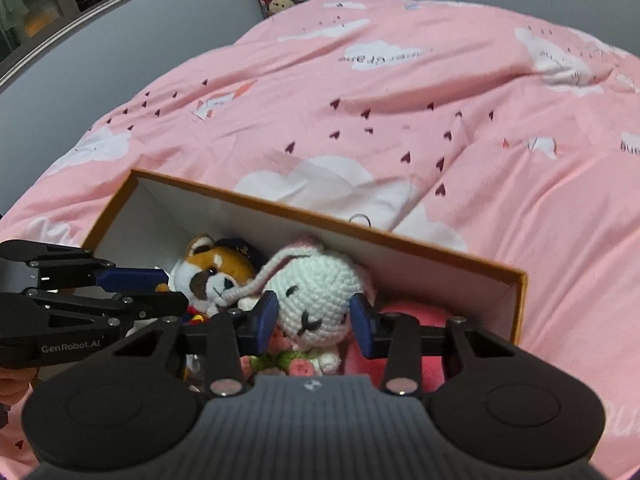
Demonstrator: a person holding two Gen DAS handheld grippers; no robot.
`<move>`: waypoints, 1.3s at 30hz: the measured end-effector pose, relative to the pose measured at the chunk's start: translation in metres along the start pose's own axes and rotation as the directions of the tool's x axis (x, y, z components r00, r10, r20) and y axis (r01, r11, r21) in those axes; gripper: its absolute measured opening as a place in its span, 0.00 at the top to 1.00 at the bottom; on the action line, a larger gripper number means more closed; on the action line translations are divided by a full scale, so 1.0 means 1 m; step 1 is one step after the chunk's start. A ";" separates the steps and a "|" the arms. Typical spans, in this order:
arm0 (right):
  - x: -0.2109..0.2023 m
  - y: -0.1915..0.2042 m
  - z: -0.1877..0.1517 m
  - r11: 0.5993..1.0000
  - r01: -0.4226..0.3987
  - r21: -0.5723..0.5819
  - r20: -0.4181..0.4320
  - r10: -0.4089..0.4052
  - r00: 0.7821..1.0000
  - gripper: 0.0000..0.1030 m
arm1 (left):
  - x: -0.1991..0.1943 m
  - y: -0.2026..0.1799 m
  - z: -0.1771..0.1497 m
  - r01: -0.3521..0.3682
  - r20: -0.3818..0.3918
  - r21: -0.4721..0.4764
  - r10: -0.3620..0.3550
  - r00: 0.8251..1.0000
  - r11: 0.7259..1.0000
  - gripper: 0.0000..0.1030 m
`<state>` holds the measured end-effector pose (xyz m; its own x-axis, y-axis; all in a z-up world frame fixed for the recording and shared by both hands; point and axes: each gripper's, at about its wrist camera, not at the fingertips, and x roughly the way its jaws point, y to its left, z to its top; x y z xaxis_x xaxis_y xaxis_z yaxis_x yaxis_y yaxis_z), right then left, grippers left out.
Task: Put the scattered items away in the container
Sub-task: 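Lower the bunny and duck into the box and open both tools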
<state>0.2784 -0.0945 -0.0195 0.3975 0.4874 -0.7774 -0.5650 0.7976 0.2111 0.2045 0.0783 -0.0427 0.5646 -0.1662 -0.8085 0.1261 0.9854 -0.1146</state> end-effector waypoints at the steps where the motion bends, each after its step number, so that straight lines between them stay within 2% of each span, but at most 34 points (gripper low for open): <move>1: 0.003 -0.001 -0.001 1.000 -0.001 0.005 -0.007 0.001 1.000 0.59 | 0.001 0.000 0.000 0.000 -0.001 0.002 0.000 1.000 1.000 0.71; 11: 0.024 -0.001 -0.001 1.000 0.001 0.000 -0.047 -0.001 0.999 0.59 | 0.019 -0.003 -0.006 -0.014 -0.040 0.038 0.015 0.999 0.999 0.71; 17: 0.011 0.001 -0.003 1.000 0.012 -0.008 -0.027 -0.012 1.000 0.56 | 0.009 -0.006 -0.010 -0.021 -0.013 0.051 0.021 1.000 0.999 0.71; 19: 0.000 0.005 -0.005 1.000 0.021 -0.015 -0.004 -0.021 1.000 0.54 | -0.002 -0.006 -0.010 -0.021 0.007 0.040 0.021 1.000 0.999 0.71; 24: -0.037 0.020 -0.015 0.998 0.040 -0.038 0.070 -0.038 0.997 0.42 | -0.041 -0.015 -0.008 -0.059 0.084 0.038 0.056 0.995 0.998 0.71; 27: -0.063 0.032 -0.026 0.998 0.044 -0.052 0.125 -0.037 0.991 0.33 | -0.066 -0.027 -0.011 -0.070 0.134 0.033 0.065 0.989 0.997 0.63; 29: -0.078 0.041 -0.036 0.997 0.044 -0.062 0.159 -0.034 0.987 0.27 | -0.081 -0.037 -0.016 -0.070 0.167 0.032 0.064 0.984 0.997 0.51; 31: -0.092 0.049 -0.046 0.996 0.052 -0.071 0.190 -0.038 0.981 0.23 | -0.095 -0.047 -0.023 -0.073 0.202 0.033 0.065 0.977 0.997 0.49; 36: -0.114 0.068 -0.075 0.992 0.098 -0.079 0.249 -0.076 0.966 0.20 | -0.116 -0.064 -0.040 -0.124 0.258 0.014 0.116 0.959 0.992 0.47; 39: -0.122 0.073 -0.089 0.991 0.114 -0.062 0.276 -0.093 0.957 0.19 | -0.124 -0.069 -0.051 -0.151 0.284 0.004 0.144 0.948 0.988 0.43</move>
<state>0.1246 -0.1270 0.0380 0.6322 0.4901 -0.6001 -0.5598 0.8244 0.0836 0.0837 0.0327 0.0360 0.7853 -0.0262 -0.6185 0.0422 0.9990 0.0112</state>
